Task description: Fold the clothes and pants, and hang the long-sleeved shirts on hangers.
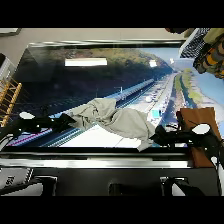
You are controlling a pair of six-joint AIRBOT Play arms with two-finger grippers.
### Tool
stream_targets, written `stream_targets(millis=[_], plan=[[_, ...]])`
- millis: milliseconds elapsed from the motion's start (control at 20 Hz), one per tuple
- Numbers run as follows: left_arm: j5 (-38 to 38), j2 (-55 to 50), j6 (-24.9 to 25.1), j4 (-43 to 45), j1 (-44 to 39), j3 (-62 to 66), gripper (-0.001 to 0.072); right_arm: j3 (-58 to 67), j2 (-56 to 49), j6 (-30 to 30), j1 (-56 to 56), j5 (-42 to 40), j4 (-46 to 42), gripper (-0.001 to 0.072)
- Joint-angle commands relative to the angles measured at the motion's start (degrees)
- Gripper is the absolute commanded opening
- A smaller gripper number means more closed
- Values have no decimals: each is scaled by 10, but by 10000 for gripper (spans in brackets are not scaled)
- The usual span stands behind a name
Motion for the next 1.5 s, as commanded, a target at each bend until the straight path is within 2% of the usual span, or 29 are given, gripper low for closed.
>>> stream_targets(millis=[0,50,100,150,200,300,400,600,750,900,1050,1200,1300,1450], plan=[[36,-32,-2,-45,-35,5,448,0,0,13,0,2,0,37],[32,-35,-2,-45,-39,12,308,0,0,12,0,3,3,37],[31,-35,-2,-45,-42,22,229,0,0,12,0,2,8,37],[27,-35,-2,-45,-42,34,101,0,1,11,0,1,14,37],[18,-33,-2,-45,-42,49,18,2,3,7,0,-2,22,37],[-13,-22,0,-45,-36,97,17,17,19,-33,0,-7,45,35],[-53,8,0,-28,-20,167,16,74,47,-53,0,-12,31,35],[-101,123,-35,53,43,346,16,299,115,-61,0,-35,-96,34],[-101,212,-54,52,104,480,16,483,160,-61,0,-42,-189,35],[-100,287,-54,52,143,560,17,613,195,-58,0,-40,-248,35],[-101,355,-78,54,169,574,17,682,228,-40,0,-40,-269,36],[-101,389,-110,89,174,574,16,702,245,-6,0,-39,-253,36],[-101,389,-113,97,174,574,16,702,239,2,0,-29,-219,36],[-129,346,-114,97,169,574,16,701,190,30,0,31,-196,36]])
